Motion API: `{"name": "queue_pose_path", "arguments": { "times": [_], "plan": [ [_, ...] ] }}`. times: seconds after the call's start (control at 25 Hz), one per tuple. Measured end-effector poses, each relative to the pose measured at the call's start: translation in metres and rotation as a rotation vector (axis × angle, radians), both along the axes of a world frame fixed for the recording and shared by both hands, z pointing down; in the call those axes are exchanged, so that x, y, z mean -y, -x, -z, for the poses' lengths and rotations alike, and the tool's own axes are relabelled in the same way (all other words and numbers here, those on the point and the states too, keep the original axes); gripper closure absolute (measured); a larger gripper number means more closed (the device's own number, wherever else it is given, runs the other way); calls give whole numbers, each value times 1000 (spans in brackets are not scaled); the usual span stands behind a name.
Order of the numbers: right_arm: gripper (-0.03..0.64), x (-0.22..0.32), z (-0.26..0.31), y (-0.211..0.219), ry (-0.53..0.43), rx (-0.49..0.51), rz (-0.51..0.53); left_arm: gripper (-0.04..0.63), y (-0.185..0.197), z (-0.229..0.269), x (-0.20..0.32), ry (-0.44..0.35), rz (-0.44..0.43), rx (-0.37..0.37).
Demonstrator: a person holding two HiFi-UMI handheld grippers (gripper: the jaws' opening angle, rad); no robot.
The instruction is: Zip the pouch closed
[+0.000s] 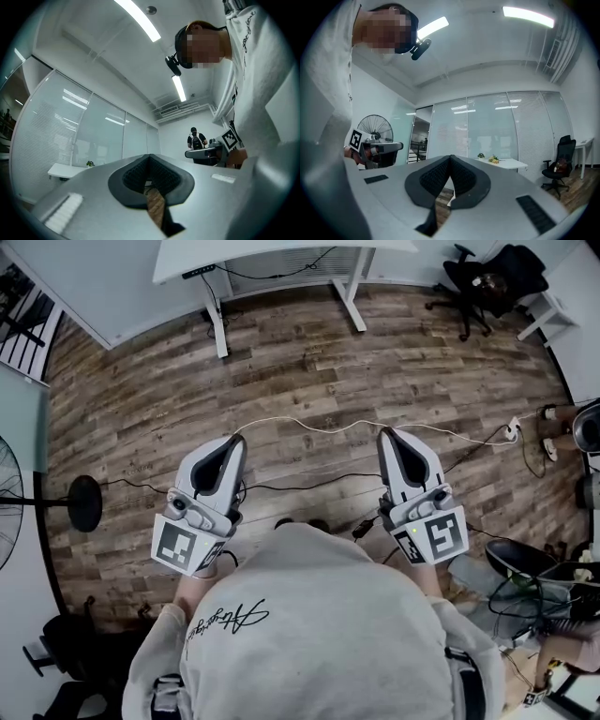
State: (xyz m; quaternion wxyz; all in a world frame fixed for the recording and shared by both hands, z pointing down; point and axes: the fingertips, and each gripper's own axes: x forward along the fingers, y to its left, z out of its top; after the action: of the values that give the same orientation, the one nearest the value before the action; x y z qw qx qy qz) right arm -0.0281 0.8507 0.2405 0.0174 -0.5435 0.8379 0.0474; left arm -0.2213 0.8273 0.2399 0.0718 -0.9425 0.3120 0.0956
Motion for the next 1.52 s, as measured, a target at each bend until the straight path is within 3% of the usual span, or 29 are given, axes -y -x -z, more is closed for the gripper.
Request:
{"name": "queue_pose_path", "arguments": {
  "times": [0.32, 0.64, 1.04, 1.24, 1.52],
  "plan": [
    [617, 4, -5, 3, 18, 5, -8, 595, -10, -21, 5, 105, -39, 118],
    [615, 7, -10, 8, 37, 27, -58, 595, 12, -23, 7, 119, -36, 100],
    [617, 0, 1, 35, -41, 92, -135, 595, 46, -29, 6, 91, -79, 95],
    [615, -10, -1, 42, -22, 80, -144, 595, 51, -33, 5, 103, -107, 107],
    [617, 6, 0, 29, -27, 78, -169, 595, 45, -26, 28, 88, -108, 67]
  ]
}}
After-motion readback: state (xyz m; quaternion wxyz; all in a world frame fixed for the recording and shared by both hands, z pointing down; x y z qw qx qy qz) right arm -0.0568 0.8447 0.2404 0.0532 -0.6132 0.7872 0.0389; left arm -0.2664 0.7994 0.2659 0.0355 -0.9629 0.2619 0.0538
